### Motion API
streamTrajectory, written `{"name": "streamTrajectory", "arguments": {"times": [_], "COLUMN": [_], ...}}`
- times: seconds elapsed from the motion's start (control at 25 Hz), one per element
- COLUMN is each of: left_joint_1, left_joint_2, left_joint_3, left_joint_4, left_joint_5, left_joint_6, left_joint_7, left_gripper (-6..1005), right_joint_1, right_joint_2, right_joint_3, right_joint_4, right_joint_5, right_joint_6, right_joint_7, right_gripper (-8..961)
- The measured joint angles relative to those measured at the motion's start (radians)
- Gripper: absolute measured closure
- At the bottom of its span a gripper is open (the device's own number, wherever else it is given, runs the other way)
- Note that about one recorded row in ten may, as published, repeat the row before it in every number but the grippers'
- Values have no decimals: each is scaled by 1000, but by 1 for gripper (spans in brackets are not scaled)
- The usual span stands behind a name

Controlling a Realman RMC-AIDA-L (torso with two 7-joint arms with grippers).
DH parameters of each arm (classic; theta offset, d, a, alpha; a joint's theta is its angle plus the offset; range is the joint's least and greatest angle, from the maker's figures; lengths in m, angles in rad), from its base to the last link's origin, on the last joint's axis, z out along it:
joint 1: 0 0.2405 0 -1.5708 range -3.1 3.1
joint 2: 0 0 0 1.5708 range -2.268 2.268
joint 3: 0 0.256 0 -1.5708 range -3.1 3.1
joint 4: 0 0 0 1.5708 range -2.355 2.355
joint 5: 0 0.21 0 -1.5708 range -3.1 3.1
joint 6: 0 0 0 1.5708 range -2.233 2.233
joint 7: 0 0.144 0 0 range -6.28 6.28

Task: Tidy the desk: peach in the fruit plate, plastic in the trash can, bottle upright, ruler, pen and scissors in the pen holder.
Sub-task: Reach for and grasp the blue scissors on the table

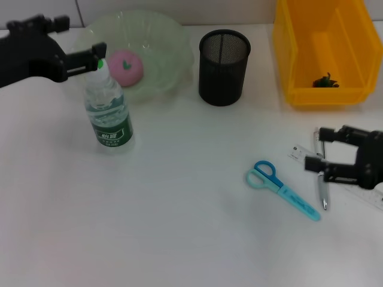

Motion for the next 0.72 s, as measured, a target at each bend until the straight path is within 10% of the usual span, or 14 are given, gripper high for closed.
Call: {"name": "streamTrajectory", "arguments": {"times": [0.2,0.44,0.72], "left_joint_1": [111,-6,-139], "left_joint_2": [1,0,5], "left_joint_3": [0,-27,-34], "left_joint_4": [56,-441,-863], "left_joint_5": [-284,-554,-512], "left_joint_6": [107,526,557], "left_joint_7": [212,590,920], "left_gripper": [188,189,189], "right_joint_1": [7,120,345], "right_joint_2": [-1,-16,-8], "right_joint_3": [96,118,-82], "right_joint_4": [-181,-618,-827], "right_joint_5": [-4,-207,-658], "right_joint_6": [-141,-270,-425], "right_joint_7": [189,674,1074], "right_gripper": [114,114,114]}}
